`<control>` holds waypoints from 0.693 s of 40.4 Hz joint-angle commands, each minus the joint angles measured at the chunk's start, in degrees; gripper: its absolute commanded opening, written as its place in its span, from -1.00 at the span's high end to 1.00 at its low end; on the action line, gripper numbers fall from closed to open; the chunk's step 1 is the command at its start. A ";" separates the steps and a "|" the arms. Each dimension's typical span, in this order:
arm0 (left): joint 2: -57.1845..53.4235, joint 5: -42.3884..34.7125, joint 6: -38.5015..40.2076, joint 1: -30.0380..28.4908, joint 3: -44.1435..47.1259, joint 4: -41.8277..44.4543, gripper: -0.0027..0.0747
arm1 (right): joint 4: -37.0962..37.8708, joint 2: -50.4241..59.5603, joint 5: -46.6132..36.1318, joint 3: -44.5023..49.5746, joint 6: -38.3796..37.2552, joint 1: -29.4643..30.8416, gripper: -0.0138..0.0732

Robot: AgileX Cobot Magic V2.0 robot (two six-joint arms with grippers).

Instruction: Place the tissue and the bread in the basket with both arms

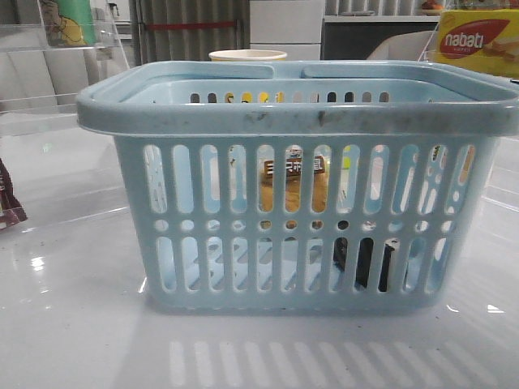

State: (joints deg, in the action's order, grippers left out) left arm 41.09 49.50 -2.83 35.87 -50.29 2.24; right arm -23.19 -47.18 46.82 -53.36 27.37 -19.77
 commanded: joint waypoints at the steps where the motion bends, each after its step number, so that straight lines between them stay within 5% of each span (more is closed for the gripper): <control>1: -0.16 -4.19 0.56 0.33 -1.53 -0.50 0.69 | -1.20 0.45 -3.04 -1.71 0.47 -0.02 0.55; 19: -0.96 -4.66 0.56 0.33 -1.35 -0.60 0.69 | -1.20 0.45 -3.04 -1.71 0.47 -0.02 0.55; 28: -9.07 -12.79 0.56 -10.20 3.51 -2.24 0.69 | -1.20 0.45 -3.03 -1.71 0.47 -0.02 0.55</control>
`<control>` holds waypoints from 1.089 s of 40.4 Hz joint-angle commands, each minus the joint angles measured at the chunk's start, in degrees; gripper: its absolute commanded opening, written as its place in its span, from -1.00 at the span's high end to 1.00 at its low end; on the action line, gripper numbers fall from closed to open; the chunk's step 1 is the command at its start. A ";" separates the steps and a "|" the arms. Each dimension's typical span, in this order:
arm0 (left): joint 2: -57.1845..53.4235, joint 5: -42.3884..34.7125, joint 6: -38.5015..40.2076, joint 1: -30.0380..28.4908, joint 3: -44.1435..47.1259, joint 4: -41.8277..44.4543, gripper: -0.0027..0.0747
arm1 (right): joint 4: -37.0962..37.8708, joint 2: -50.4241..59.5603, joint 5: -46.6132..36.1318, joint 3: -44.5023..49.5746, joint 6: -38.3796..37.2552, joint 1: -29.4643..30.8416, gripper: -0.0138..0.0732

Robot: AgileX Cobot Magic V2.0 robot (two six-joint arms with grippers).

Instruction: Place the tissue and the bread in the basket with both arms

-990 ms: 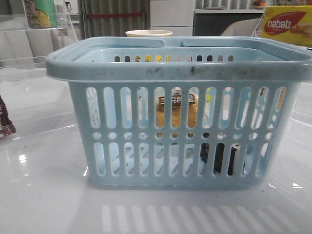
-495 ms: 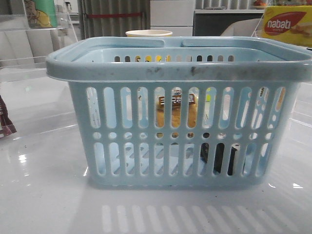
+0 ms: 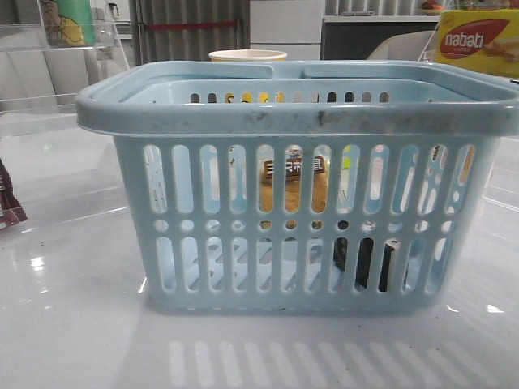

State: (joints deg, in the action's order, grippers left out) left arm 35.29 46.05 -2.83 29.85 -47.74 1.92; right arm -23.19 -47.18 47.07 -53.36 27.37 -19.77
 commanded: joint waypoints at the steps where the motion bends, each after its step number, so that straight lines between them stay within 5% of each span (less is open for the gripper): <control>1: -4.69 -11.26 0.56 -5.54 2.58 -2.46 0.69 | -1.20 0.45 -3.29 -1.71 0.47 -0.02 0.55; 14: -23.82 -33.02 0.56 -22.19 26.19 -6.18 0.69 | -1.20 0.45 -3.29 -1.71 0.47 -0.02 0.55; 28: -33.06 -51.26 0.56 -25.55 44.87 -6.78 0.69 | -1.20 0.45 -3.29 -1.71 0.47 -0.02 0.55; 44: -36.65 -51.16 0.31 -25.63 48.45 -5.10 0.69 | -1.20 0.45 -3.08 -1.71 0.47 -0.02 0.55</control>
